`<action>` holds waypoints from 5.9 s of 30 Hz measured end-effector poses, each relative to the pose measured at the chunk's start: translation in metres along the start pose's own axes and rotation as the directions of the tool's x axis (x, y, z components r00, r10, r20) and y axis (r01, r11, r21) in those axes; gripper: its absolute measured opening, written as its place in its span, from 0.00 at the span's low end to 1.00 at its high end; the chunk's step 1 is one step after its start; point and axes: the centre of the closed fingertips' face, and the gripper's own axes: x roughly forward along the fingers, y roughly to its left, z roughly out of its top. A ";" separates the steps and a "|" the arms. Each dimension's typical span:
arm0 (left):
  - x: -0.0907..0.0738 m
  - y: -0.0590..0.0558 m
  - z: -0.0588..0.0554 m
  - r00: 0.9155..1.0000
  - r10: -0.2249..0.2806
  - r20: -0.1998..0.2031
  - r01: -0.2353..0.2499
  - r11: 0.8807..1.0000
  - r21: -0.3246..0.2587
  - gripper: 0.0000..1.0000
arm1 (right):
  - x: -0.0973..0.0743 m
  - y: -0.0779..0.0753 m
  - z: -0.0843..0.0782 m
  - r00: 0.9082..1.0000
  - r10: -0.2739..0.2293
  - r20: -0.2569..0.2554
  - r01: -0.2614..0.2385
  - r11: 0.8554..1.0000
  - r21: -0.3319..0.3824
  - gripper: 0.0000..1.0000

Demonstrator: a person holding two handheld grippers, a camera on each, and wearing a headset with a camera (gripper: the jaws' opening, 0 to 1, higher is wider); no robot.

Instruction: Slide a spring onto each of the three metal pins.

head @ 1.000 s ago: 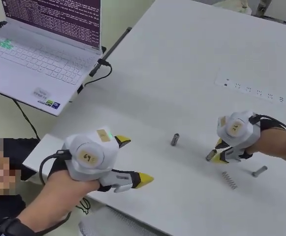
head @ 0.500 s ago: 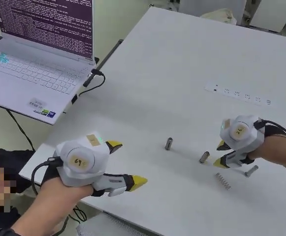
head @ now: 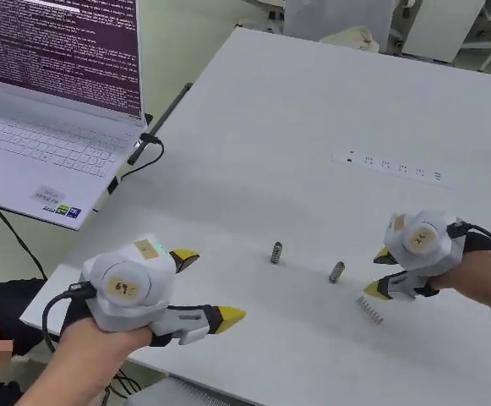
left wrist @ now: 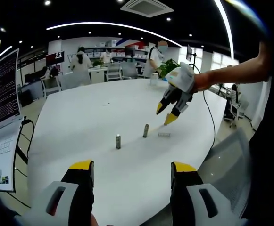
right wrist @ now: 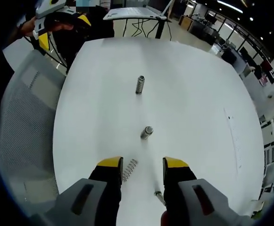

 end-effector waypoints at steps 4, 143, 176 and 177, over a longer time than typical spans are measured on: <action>0.000 0.000 0.001 1.000 -0.002 0.000 0.002 1.000 0.004 0.62 | -0.005 0.005 -0.009 1.000 -0.012 0.012 0.011 0.998 0.054 0.33; 0.184 -0.142 0.038 0.857 -0.405 -0.318 0.506 0.777 0.374 0.60 | -0.116 0.086 -0.099 0.887 -0.385 0.255 0.126 0.732 0.669 0.67; 0.258 -0.164 -0.022 0.764 -0.437 -0.475 0.594 0.763 0.255 0.54 | -0.117 0.078 -0.097 0.886 -0.360 0.292 0.083 0.742 0.665 0.68; 0.257 -0.164 -0.022 0.763 -0.438 -0.476 0.596 0.762 0.253 0.54 | -0.117 0.078 -0.096 0.886 -0.358 0.293 0.081 0.744 0.663 0.68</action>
